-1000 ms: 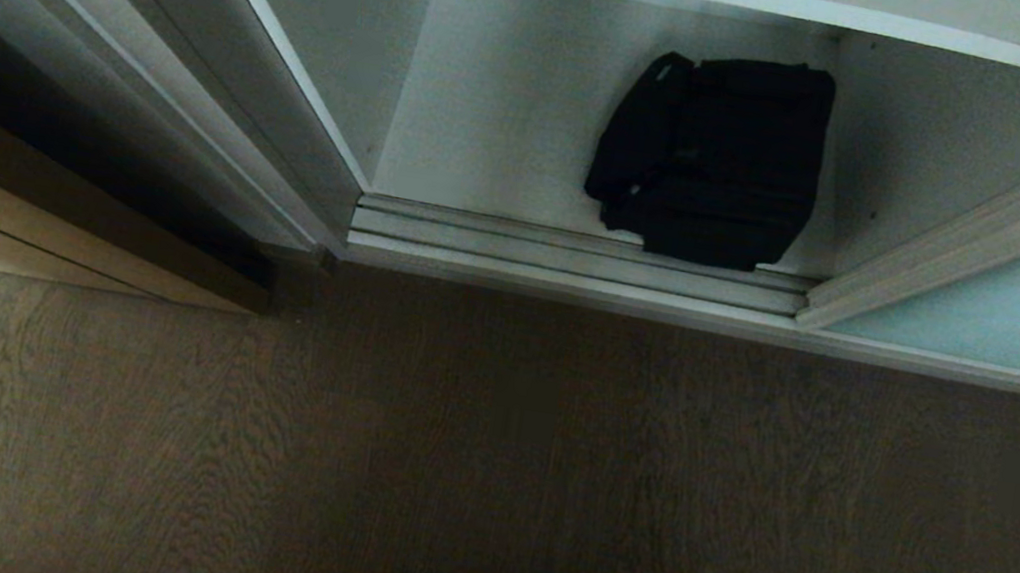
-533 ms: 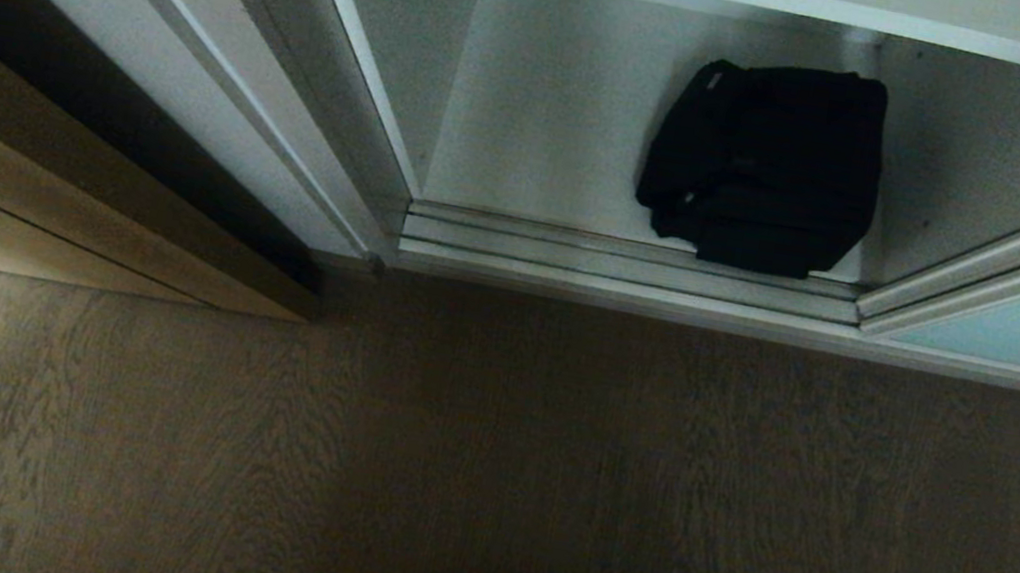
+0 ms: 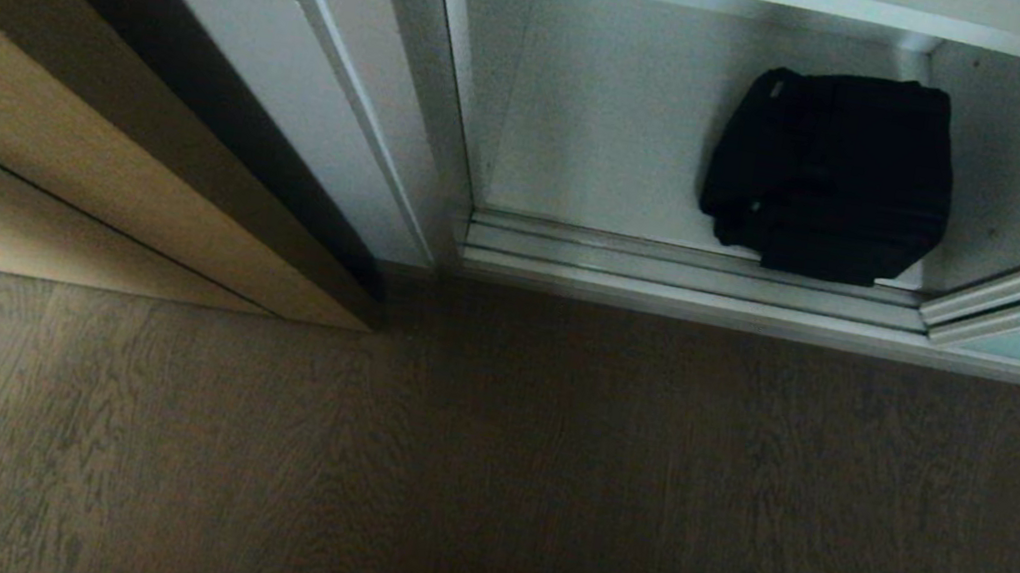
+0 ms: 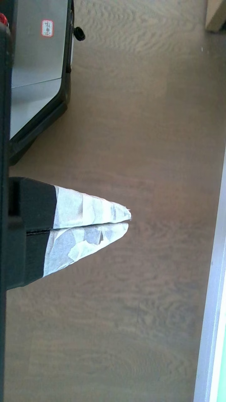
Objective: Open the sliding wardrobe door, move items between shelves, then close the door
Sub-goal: Open the door
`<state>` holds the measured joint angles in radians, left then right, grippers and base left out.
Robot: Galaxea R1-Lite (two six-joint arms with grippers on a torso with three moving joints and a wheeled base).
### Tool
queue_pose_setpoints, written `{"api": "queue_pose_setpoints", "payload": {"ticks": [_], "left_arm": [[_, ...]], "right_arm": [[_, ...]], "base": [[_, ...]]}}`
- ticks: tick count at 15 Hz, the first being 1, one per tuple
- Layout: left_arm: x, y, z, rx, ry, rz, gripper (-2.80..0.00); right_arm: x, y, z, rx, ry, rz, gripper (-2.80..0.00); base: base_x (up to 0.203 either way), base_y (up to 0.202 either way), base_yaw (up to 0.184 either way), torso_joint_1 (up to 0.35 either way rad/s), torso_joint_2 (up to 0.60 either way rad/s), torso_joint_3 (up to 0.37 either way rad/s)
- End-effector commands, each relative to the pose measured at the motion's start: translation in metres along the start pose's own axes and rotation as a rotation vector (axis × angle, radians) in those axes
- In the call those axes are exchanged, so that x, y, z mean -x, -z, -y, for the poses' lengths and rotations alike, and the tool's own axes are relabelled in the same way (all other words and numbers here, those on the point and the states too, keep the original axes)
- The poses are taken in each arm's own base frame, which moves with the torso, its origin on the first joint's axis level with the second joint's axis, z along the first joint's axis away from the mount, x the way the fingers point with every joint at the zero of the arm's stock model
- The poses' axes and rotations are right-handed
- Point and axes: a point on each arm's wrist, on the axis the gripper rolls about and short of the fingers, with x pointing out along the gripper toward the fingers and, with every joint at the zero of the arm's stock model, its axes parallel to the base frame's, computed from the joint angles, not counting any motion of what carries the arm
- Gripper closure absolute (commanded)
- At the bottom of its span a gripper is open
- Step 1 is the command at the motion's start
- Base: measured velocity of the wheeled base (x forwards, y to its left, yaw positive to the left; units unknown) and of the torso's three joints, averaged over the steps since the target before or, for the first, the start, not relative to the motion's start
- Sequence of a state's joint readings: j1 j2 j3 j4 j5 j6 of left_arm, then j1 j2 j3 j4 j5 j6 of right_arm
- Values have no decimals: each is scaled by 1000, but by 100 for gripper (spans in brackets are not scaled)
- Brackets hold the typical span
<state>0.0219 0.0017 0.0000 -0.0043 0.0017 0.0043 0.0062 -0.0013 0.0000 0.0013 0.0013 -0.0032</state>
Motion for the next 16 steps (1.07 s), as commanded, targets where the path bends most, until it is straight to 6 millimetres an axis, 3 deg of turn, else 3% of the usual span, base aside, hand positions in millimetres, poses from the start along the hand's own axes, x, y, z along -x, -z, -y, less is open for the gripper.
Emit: {"api": "queue_pose_setpoints", "payload": {"ticks": [1,16], "left_arm": [[0,0,0,0,-1,-3,0],[0,0,0,0,-1,-3,0]], "right_arm": [[0,0,0,0,0,2,0],[0,0,0,0,1,2,0]], "base": [[0,160,3,1,2,4],[0,7,0,0,0,0]]}}
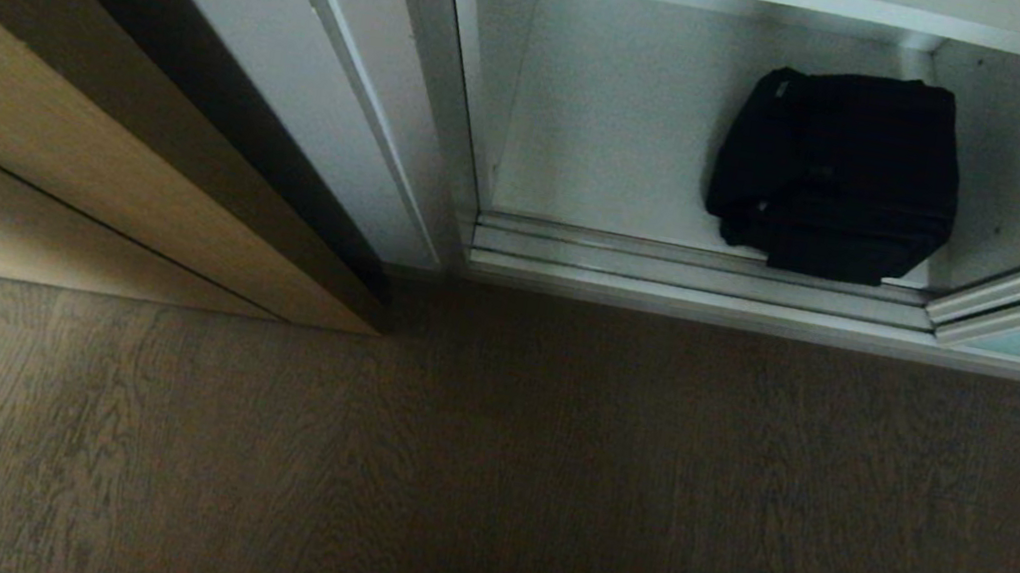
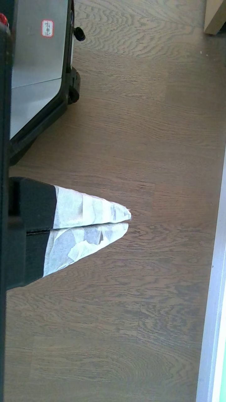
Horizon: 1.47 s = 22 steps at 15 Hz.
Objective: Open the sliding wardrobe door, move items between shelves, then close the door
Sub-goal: Open the door, then place the bag on the higher shelf
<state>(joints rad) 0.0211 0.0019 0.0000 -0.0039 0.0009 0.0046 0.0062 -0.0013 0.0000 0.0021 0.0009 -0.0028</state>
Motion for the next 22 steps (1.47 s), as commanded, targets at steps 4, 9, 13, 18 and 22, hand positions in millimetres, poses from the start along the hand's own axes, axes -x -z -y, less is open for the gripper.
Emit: {"api": "queue_pose_setpoints", "payload": {"ticks": [4,9,13,18,22], "left_arm": [[0,0,0,0,0,-2,0],[0,0,0,-8,-7,-2,0],[0,0,0,-3,-4,-2,0],[0,0,0,0,-6,0,0],[0,0,0,0,-4,0,0]], "right_arm": [[0,0,0,-6,1,1,0],[0,0,0,-9,-1,-1,0],[0,0,0,-9,-1,-1,0],[0,0,0,-9,-1,1,0],[0,0,0,-9,-1,-1,0]], "base": [[0,0,0,0,0,0],[0,0,0,0,0,0],[0,0,0,0,0,0],[0,0,0,0,0,0],[175,0,0,3,6,4]]}}
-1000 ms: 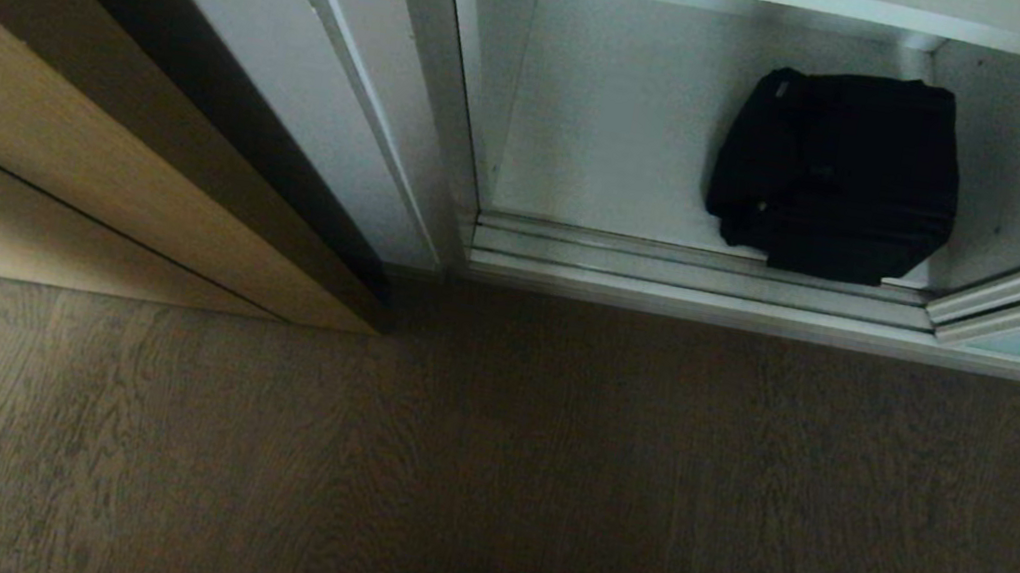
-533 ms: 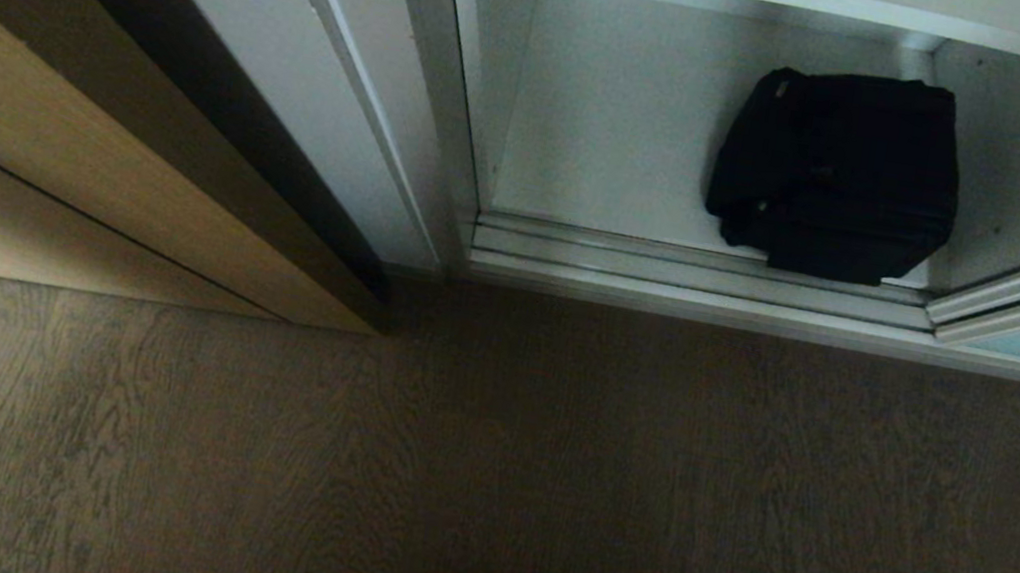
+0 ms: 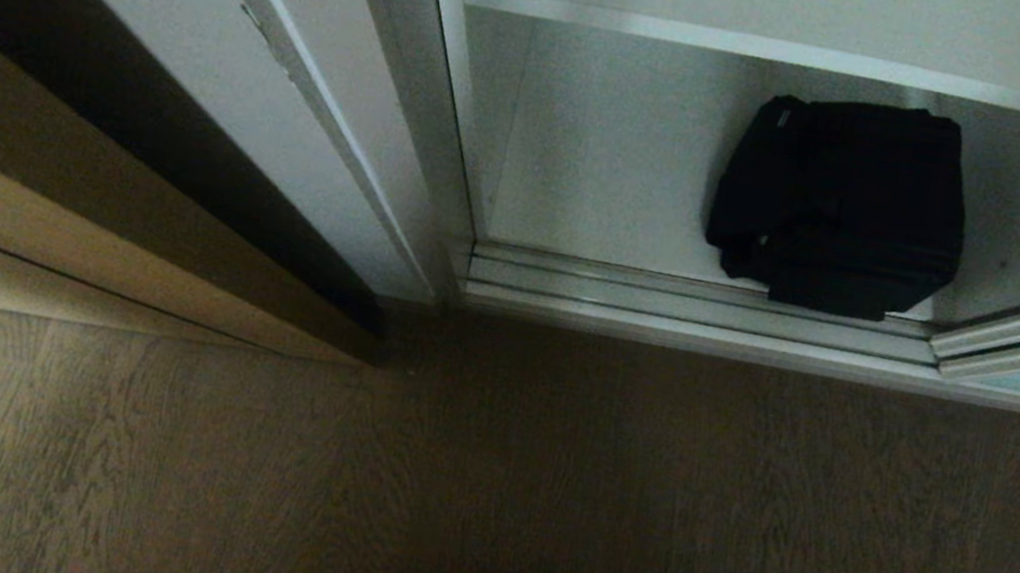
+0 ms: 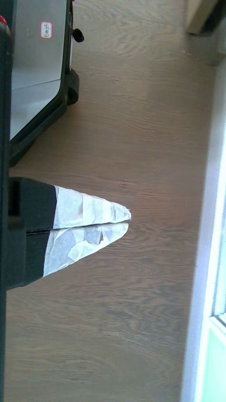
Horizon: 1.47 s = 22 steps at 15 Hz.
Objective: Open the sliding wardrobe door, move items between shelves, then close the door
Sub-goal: Place the bag on the higher shelf
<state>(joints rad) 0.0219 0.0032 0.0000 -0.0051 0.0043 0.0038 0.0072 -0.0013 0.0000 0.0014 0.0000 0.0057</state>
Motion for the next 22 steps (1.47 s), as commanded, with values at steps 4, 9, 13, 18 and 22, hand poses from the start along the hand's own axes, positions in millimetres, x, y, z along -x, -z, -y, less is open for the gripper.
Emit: {"api": "queue_pose_setpoints", "payload": {"ticks": [4,9,13,18,22], "left_arm": [[0,0,0,-1,0,0,0],[0,0,0,2,2,0,0],[0,0,0,2,0,-2,0],[0,0,0,2,1,-2,0],[0,0,0,2,0,-2,0]], "right_arm": [[0,0,0,1,0,-1,0],[0,0,0,4,-2,1,0],[0,0,0,3,0,1,0],[4,-13,0,17,23,44,0],[10,-65,2,28,89,-106,0]], "base": [[168,0,3,8,5,3],[0,0,0,0,0,0],[0,0,0,0,0,0],[0,0,0,0,0,0],[0,0,0,0,0,0]]}}
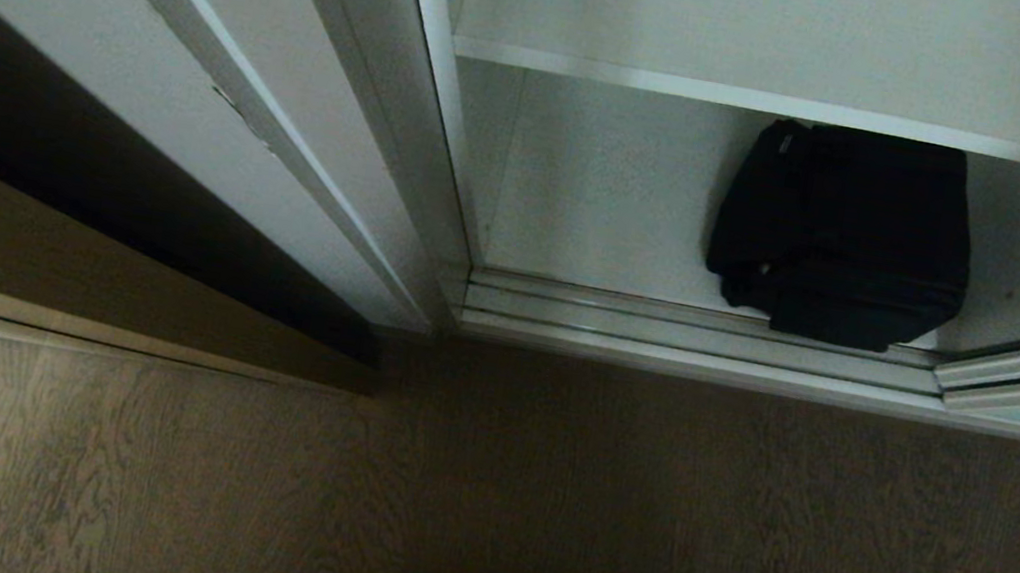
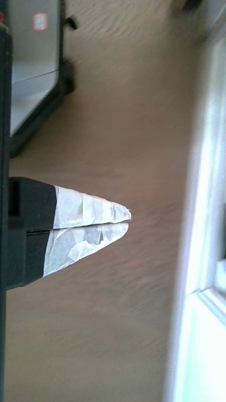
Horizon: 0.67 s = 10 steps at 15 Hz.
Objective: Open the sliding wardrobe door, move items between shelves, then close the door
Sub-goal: Place the bag on the higher shelf
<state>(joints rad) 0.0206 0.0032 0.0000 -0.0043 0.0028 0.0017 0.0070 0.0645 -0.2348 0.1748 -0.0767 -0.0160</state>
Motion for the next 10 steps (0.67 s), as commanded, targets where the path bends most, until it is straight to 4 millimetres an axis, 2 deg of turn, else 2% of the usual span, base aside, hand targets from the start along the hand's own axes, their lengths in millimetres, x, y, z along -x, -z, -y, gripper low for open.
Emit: {"api": "queue_pose_setpoints", "payload": {"ticks": [1,3,4,7,10], "left_arm": [[0,0,0,0,-1,-1,0],[0,0,0,0,-2,-1,0],[0,0,0,0,-1,-1,0],[0,0,0,0,-2,-1,0],[0,0,0,0,-1,-1,0]], "right_arm": [[-12,-28,0,13,37,-147,0],[-36,-49,1,12,112,-239,0],[-48,-52,0,7,141,-288,0],[-87,-48,-1,-42,219,-447,0],[-123,-36,-4,-168,305,-603,0]], "base": [[0,0,0,0,0,0],[0,0,0,0,0,0],[0,0,0,0,0,0],[0,0,0,0,0,0],[0,0,0,0,0,0]]}}
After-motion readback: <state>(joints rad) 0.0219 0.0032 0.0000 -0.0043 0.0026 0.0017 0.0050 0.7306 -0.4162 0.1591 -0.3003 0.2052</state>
